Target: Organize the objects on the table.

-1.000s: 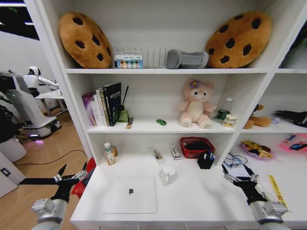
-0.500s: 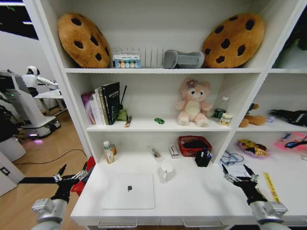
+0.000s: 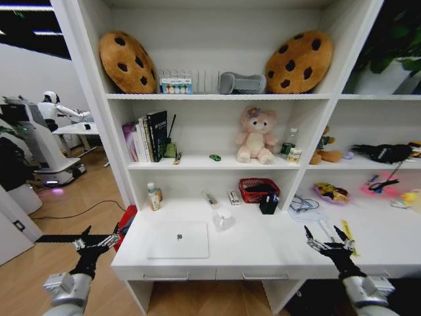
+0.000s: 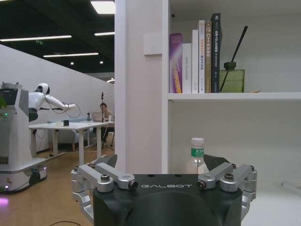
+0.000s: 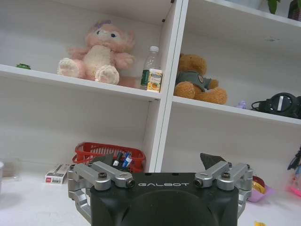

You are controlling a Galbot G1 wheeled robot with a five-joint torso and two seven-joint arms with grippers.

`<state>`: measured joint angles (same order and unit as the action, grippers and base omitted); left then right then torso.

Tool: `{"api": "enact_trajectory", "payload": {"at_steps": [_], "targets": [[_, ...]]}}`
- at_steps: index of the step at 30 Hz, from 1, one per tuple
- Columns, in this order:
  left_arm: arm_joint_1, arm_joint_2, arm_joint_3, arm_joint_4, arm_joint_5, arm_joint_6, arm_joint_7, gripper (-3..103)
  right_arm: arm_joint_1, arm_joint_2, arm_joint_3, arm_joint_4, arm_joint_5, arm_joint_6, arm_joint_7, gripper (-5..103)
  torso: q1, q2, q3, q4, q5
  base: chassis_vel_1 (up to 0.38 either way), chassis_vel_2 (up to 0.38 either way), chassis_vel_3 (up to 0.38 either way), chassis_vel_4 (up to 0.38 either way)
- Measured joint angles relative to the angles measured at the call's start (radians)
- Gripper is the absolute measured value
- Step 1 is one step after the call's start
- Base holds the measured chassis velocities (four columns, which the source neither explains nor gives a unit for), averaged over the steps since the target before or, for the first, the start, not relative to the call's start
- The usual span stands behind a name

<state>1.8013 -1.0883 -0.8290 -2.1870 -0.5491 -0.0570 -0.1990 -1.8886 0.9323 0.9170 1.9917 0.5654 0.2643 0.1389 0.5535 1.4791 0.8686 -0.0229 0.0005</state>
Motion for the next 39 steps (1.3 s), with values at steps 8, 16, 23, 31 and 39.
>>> {"api": "enact_trajectory", "payload": {"at_steps": [8, 16, 23, 31, 39], "targets": [[0.0, 0.0, 0.0, 0.0, 0.0, 0.0, 0.0, 100, 0.0, 0.0, 0.0, 0.0, 0.0, 0.0, 0.0, 100, 0.0, 0.0, 0.0, 0.0001, -0.0018, 0.297, -0.299, -0.305, 0.296], [0.0, 0.0, 0.0, 0.0, 0.0, 0.0, 0.0, 100, 0.0, 0.0, 0.0, 0.0, 0.0, 0.0, 0.0, 100, -0.001, 0.001, 0.0, -0.0004, -0.0004, 0.137, -0.135, -0.139, 0.125], [0.0, 0.0, 0.0, 0.0, 0.0, 0.0, 0.0, 100, 0.001, 0.0, 0.0, 0.0, 0.0, 0.0, 0.0, 100, 0.001, -0.001, 0.0, 0.0004, -0.0003, -0.033, 0.035, 0.038, -0.024], [0.0, 0.0, 0.0, 0.0, 0.0, 0.0, 0.0, 100, 0.0, 0.0, 0.0, 0.0, 0.0, 0.0, 0.0, 100, 0.0, 0.0, 0.0, 0.0001, -0.0006, -0.008, 0.012, 0.013, -0.009], [0.0, 0.0, 0.0, 0.0, 0.0, 0.0, 0.0, 100, 0.0, 0.0, 0.0, 0.0, 0.0, 0.0, 0.0, 100, 0.0, 0.0, 0.0, 0.0002, -0.0005, 0.006, -0.005, -0.008, 0.006]]}}
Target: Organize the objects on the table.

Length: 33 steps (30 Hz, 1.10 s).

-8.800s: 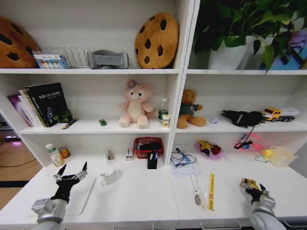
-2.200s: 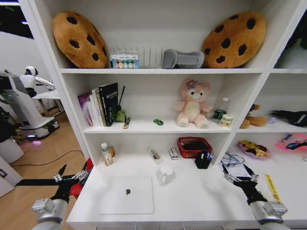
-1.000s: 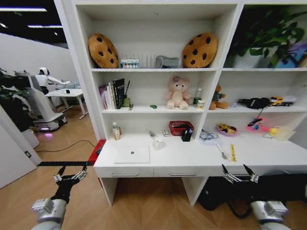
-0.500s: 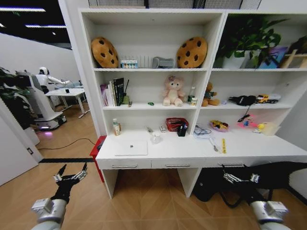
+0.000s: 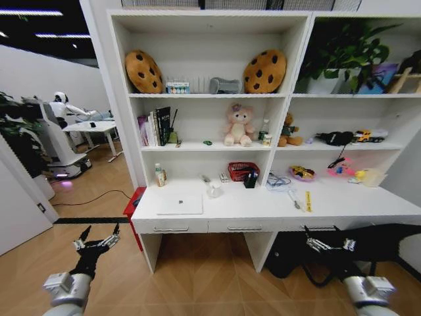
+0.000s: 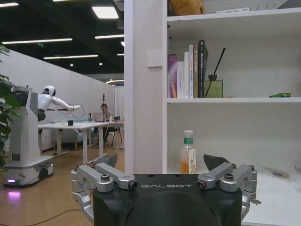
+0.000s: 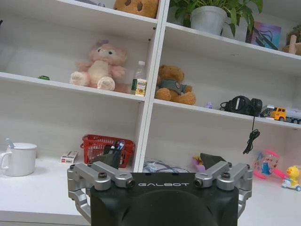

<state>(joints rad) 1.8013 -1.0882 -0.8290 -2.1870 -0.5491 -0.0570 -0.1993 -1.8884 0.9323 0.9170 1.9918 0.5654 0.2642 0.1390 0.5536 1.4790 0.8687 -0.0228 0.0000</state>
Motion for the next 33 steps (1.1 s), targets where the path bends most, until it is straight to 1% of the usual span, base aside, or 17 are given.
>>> {"api": "enact_trajectory", "payload": {"at_steps": [6, 14, 16, 17, 18, 19, 20, 22, 23, 25, 28, 29, 30, 32, 33], "targets": [[0.0, 0.0, 0.0, 0.0, 0.0, 0.0, 0.0, 100, 0.0, 0.0, 0.0, 0.0, 0.0, 0.0, 0.0, 100, 0.0, 0.0, 0.0, 0.0001, -0.0002, 0.104, -0.092, -0.115, 0.121], [0.0, 0.0, 0.0, 0.0, 0.0, 0.0, 0.0, 100, -0.001, 0.0, 0.0, 0.0, 0.0, 0.0, 0.0, 100, -0.001, 0.001, 0.0, -0.0002, 0.0003, 0.215, -0.221, -0.213, 0.199], [0.0, 0.0, 0.0, 0.0, 0.0, 0.0, 0.0, 100, -0.001, 0.0, 0.0, 0.0, 0.0, 0.0, 0.0, 100, -0.001, 0.001, -0.001, -0.0001, -0.0002, 0.162, -0.189, -0.195, 0.183], [0.001, 0.0, 0.0, 0.0, 0.0, 0.0, -0.001, 100, 0.0, 0.0, 0.0, 0.0, 0.0, 0.0, 0.0, 100, -0.001, 0.001, -0.001, 0.0008, -0.0003, 0.107, -0.069, -0.155, 0.079], [0.001, 0.0, 0.0, 0.0, 0.0, 0.0, -0.001, 100, 0.0, 0.0, 0.0, 0.0, 0.0, 0.0, 0.0, 100, -0.001, 0.001, -0.001, 0.0008, -0.0003, 0.107, -0.069, -0.155, 0.079], [0.0, 0.0, 0.0, 0.0, 0.0, 0.0, -0.001, 100, -0.001, 0.0, 0.0, 0.0, 0.0, 0.0, 0.0, 100, -0.001, 0.001, -0.001, -0.0002, 0.0002, 0.107, -0.049, -0.112, 0.079], [0.0, 0.0, 0.0, 0.0, 0.0, 0.0, 0.0, 100, -0.001, 0.0, 0.0, 0.0, 0.0, 0.0, 0.0, 100, -0.001, 0.001, -0.001, -0.0008, 0.0007, 0.0, 0.0, 0.0, 0.0], [0.0, 0.0, 0.0, 0.0, 0.0, 0.0, 0.0, 100, -0.001, 0.0, 0.0, 0.0, 0.0, 0.0, 0.0, 100, -0.001, 0.001, 0.0, -0.0009, 0.0002, -0.055, -0.023, -0.033, -0.011], [0.0, 0.0, 0.0, 0.0, 0.0, 0.0, 0.0, 100, -0.001, 0.0, 0.0, 0.0, 0.0, 0.0, 0.0, 100, -0.001, 0.0, 0.0, -0.0006, -0.0007, -0.055, -0.023, 0.047, -0.028], [0.0, 0.0, 0.0, 0.0, 0.0, 0.0, 0.0, 100, 0.0, 0.0, 0.0, 0.0, 0.0, 0.0, 0.0, 100, 0.0, 0.0, 0.0, -0.0003, -0.0007, -0.044, 0.058, 0.089, -0.029], [0.0, 0.0, 0.0, 0.0, 0.0, 0.0, 0.0, 100, 0.0, 0.0, 0.0, 0.0, 0.0, 0.0, 0.0, 100, 0.001, 0.0, 0.0, -0.0001, 0.0001, -0.041, 0.053, 0.089, -0.007], [0.0, 0.0, 0.0, 0.0, 0.0, 0.0, 0.0, 100, 0.0, 0.0, 0.0, 0.0, 0.0, 0.0, 0.0, 100, 0.001, 0.0, 0.0, 0.0004, 0.0006, -0.028, 0.045, 0.089, 0.011], [0.0, 0.0, 0.0, 0.0, 0.0, 0.0, 0.0, 100, 0.0, 0.0, 0.0, 0.0, 0.0, 0.0, 0.0, 100, 0.001, 0.0, 0.0, 0.0004, -0.0004, 0.0, 0.0, 0.0, 0.0], [0.0, 0.0, 0.0, 0.0, 0.0, 0.0, 0.0, 100, 0.0, 0.0, 0.0, 0.0, 0.0, 0.0, 0.0, 100, 0.0, 0.0, 0.0, 0.0, 0.0003, 0.0, 0.0, 0.0, 0.0], [0.0, 0.0, 0.0, 0.0, 0.0, 0.0, 0.0, 100, 0.0, 0.0, 0.0, 0.0, 0.0, 0.0, 0.0, 100, 0.0, 0.0, 0.0, 0.0, -0.0002, 0.0, 0.0, 0.0, 0.0]]}}
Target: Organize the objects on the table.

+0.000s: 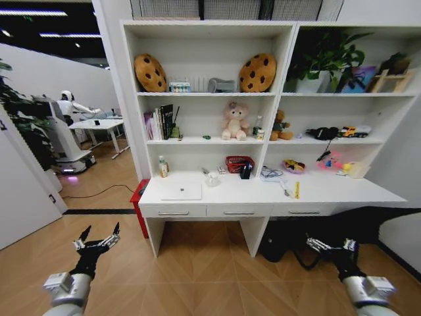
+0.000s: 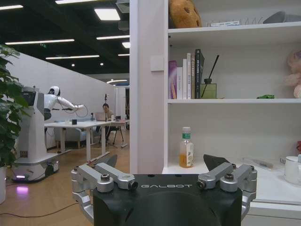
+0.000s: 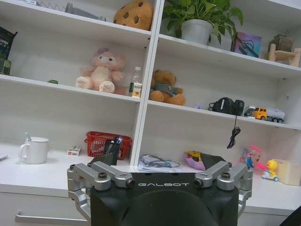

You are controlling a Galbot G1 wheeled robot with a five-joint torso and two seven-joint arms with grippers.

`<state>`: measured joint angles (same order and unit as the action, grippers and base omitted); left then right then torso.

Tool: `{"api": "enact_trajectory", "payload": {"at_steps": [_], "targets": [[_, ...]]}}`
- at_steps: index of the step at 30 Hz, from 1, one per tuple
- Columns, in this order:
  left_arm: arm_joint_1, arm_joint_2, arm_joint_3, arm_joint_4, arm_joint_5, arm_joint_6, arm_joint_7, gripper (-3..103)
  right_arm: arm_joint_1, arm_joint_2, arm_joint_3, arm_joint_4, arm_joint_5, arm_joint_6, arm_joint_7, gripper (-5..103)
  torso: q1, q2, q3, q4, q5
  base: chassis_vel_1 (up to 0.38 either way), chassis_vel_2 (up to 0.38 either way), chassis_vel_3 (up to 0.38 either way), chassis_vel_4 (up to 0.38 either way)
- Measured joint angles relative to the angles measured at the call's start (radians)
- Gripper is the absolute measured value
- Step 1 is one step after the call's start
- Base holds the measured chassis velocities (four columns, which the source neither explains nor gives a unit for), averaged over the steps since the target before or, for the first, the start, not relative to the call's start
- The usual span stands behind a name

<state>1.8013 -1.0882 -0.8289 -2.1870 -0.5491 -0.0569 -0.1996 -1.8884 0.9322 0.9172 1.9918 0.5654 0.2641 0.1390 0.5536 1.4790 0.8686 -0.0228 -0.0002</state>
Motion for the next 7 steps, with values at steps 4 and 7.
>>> {"api": "enact_trajectory", "payload": {"at_steps": [4, 7], "targets": [[0.0, 0.0, 0.0, 0.0, 0.0, 0.0, 0.0, 100, 0.0, 0.0, 0.0, 0.0, 0.0, 0.0, 0.0, 100, 0.0, 0.0, 0.0, 0.0, 0.0001, 0.0, 0.0, 0.0, 0.0], [0.0, 0.0, 0.0, 0.0, 0.0, 0.0, 0.0, 100, 0.0, 0.0, 0.0, 0.0, 0.0, 0.0, 0.0, 100, 0.0, 0.0, 0.0, 0.0, 0.0002, 0.0, 0.0, 0.0, 0.0]]}}
